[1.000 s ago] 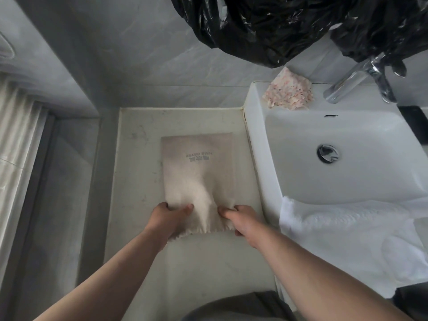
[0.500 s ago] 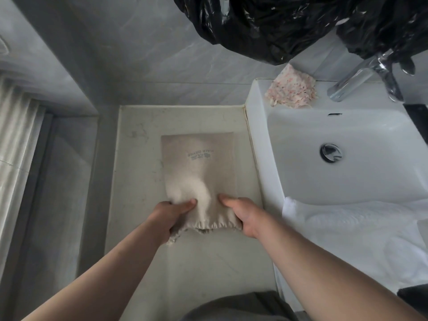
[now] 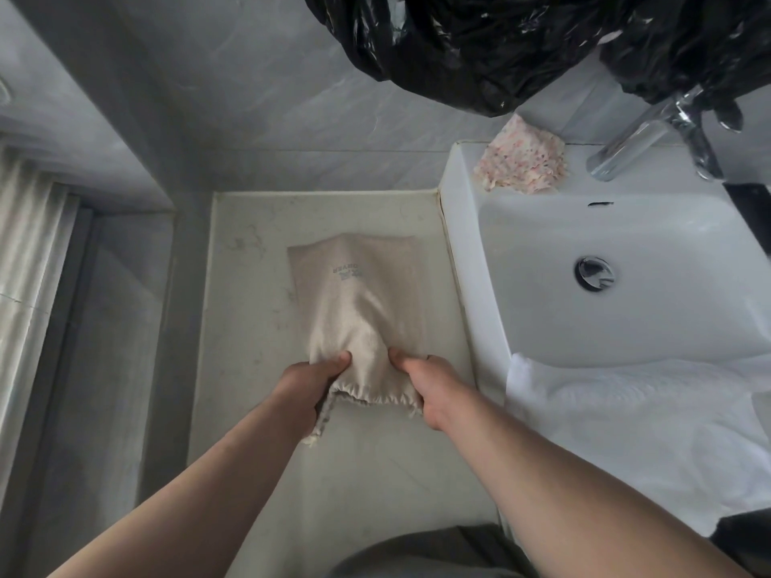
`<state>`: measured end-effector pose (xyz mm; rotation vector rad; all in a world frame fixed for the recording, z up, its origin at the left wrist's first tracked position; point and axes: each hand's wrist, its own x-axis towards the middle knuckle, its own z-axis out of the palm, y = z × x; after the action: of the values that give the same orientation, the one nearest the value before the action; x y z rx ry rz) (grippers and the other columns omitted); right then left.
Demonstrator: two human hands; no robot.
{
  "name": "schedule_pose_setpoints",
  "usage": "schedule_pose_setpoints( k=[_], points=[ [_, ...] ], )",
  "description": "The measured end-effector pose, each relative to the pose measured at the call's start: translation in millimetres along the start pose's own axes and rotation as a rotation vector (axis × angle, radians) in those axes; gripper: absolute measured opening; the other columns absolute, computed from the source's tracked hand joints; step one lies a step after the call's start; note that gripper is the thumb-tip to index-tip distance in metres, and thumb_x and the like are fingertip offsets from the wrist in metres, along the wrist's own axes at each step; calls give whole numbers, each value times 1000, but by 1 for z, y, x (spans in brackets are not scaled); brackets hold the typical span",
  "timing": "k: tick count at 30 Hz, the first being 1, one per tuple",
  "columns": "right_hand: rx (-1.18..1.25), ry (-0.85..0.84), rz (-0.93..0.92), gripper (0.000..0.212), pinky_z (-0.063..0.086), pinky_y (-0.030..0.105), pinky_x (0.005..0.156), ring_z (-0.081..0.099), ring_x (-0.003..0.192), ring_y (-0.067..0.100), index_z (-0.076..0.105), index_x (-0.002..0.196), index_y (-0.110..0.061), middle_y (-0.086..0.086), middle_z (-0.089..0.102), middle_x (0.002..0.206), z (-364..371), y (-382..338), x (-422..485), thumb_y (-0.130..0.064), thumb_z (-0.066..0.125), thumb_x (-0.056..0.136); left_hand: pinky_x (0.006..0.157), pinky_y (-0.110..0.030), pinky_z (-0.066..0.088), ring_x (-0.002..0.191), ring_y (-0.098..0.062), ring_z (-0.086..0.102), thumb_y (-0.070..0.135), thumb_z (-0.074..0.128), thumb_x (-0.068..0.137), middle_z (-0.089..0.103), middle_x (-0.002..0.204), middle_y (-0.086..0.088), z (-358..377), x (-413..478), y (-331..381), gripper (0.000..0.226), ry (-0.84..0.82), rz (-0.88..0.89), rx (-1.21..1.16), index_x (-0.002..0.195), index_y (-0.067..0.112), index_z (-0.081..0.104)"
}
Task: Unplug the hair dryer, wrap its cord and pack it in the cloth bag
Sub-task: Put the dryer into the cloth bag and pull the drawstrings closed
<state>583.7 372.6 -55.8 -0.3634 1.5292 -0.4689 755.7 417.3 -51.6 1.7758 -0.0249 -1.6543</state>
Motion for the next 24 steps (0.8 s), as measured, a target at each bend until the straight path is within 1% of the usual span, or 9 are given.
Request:
schedule_pose_setpoints(
  k=[2,6,10,13,15,17,19,21,24],
  points=[
    [20,-13,9,39,59,47,85,74,87,29,67,108,-2,15,76,99,0,0,-1,-21,81,77,91,-38,55,95,-33,73,26,84,77,78,92,-17,-1,1,0,38,0,-15,-11,97,-3,71],
    [-33,-3,-28,29,59,42,86,73,86,25,67,98,-8,10,76,96,-3,0,-2,-25,80,79,94,-41,55,92,-34,73,27,84,77,77,93,-18,-3,-1,0,41,-18,-19,14,100,-4,71],
    [-151,-35,-73,24,60,36,76,73,80,25,69,99,-7,9,77,91,-17,-1,-4,-23,76,82,60,-29,57,63,-28,70,16,78,83,75,82,-20,-16,-9,2,34,-85,23,64,103,-9,67],
    [-264,-43,-97,14,56,35,70,70,74,26,69,95,-8,13,76,88,-31,5,-9,-15,72,82,44,-22,36,47,-18,52,23,82,77,64,68,-14,-34,-14,0,35,-137,16,238,97,-2,67],
    [-303,-76,-81,10,53,30,61,64,65,24,68,90,-9,15,74,81,-39,14,-15,-10,71,81,44,-20,26,42,-13,41,13,77,81,56,61,-9,-36,-21,-5,19,-170,12,354,90,3,64],
    [-363,-64,-97,8,40,22,48,52,52,16,65,83,-12,7,66,68,-45,22,-23,-5,68,84,44,-20,26,43,-11,39,3,74,80,54,60,-5,-37,-25,-11,16,-121,37,425,91,3,63],
    [-437,59,-211,10,38,22,49,50,54,15,66,81,-15,3,62,68,-50,27,-30,-5,66,84,45,-22,29,48,-15,39,6,78,74,54,64,-6,-39,-28,-16,25,-45,112,503,94,4,63],
    [-570,201,-347,7,38,24,51,52,56,15,66,78,-15,1,62,66,-55,30,-36,-11,66,83,47,-24,30,52,-17,40,12,80,74,54,67,-7,-42,-32,-20,25,8,183,601,92,6,64],
    [-649,199,-351,20,38,26,54,47,52,18,58,65,-15,3,54,60,-59,40,-41,-17,64,84,47,-23,32,54,-18,42,14,77,78,55,70,-9,-47,-39,-27,19,33,192,633,87,5,62]
  ],
)
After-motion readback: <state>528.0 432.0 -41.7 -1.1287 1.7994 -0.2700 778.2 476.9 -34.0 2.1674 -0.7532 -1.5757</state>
